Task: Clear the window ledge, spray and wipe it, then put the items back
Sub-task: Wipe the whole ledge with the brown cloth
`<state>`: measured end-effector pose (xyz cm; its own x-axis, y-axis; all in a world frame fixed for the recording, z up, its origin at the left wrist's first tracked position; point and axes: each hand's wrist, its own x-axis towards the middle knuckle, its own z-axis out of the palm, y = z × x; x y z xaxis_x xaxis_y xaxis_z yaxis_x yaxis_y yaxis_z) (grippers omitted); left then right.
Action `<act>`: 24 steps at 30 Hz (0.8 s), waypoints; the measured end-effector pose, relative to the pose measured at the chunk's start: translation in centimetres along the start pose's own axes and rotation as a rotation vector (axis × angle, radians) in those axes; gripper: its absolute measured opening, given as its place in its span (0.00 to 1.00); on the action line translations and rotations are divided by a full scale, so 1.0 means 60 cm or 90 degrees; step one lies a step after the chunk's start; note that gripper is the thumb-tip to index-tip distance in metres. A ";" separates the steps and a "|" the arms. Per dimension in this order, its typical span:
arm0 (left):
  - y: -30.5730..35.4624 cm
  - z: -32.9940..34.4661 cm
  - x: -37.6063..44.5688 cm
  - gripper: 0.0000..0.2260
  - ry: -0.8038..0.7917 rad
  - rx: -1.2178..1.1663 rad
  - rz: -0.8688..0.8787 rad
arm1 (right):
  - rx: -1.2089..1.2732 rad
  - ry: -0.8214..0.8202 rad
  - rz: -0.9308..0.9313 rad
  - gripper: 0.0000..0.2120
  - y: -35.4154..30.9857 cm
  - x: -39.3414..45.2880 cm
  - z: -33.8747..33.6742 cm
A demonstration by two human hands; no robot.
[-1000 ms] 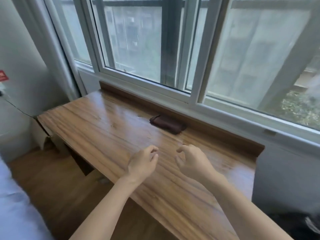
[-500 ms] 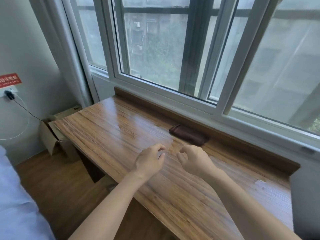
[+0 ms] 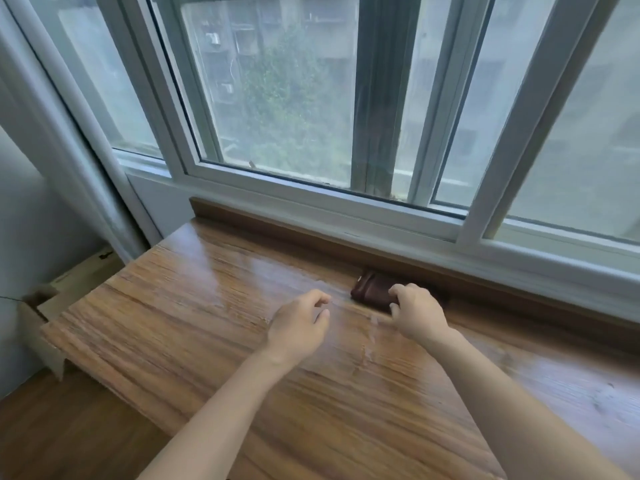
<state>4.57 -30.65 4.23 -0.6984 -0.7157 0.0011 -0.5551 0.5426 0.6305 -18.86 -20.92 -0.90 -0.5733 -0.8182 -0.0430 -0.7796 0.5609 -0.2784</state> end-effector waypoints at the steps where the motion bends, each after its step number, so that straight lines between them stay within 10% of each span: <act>1: -0.009 -0.007 0.016 0.14 -0.010 -0.002 0.004 | -0.008 -0.002 0.007 0.16 0.001 0.016 0.004; 12: -0.068 -0.034 0.126 0.13 -0.081 0.009 0.030 | -0.124 -0.036 -0.034 0.16 -0.002 0.095 0.050; 24: -0.120 -0.058 0.211 0.16 -0.184 -0.121 0.040 | 0.272 0.108 0.107 0.07 -0.189 0.107 -0.001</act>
<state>1.32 -45.15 2.40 -0.8424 -0.5149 -0.1586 -0.4325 0.4709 0.7689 -13.70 -32.52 2.02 -0.7434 -0.6684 0.0258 -0.5198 0.5531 -0.6510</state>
